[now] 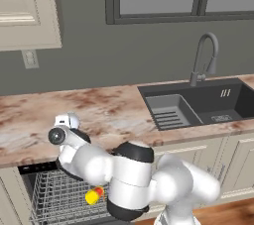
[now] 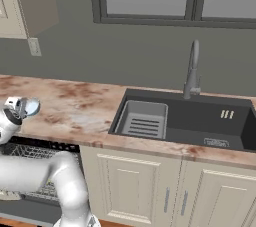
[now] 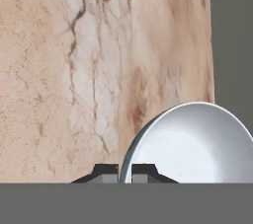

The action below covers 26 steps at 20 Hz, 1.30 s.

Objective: Pick up the cup and bowl from the counter, place them in the dishwasher, and close the dishwasher door.

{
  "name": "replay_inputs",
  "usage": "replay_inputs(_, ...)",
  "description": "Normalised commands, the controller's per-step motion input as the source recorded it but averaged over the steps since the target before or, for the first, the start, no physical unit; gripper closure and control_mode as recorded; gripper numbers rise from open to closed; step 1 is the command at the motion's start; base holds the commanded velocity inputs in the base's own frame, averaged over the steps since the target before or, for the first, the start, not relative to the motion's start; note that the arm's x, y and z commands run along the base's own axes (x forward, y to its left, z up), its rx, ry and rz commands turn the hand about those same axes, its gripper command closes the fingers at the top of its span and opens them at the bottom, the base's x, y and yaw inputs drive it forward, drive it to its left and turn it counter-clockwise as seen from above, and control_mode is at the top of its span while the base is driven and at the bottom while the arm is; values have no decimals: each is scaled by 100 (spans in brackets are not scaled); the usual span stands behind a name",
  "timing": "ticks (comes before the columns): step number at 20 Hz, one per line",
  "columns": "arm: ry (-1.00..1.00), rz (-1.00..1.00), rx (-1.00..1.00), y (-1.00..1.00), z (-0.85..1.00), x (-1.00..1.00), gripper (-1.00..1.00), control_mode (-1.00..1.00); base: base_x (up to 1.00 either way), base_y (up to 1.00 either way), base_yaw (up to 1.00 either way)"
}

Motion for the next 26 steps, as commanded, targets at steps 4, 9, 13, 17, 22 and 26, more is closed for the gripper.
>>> replay_inputs(4,-4,-7,4,0,0,-67,100,-100,0,0,0)
replay_inputs(9,-1,-5,10,0,-1,-63,100,-100,0,0,0)
replay_inputs(13,0,-4,12,0,-15,-62,100,-100,0,0,0)
replay_inputs(17,0,-2,13,0,-35,-61,100,-100,0,0,0)
replay_inputs(22,2,0,13,0,-54,-51,100,-100,0,0,0)
replay_inputs(26,8,0,9,1,-72,-35,100,-100,0,0,0)
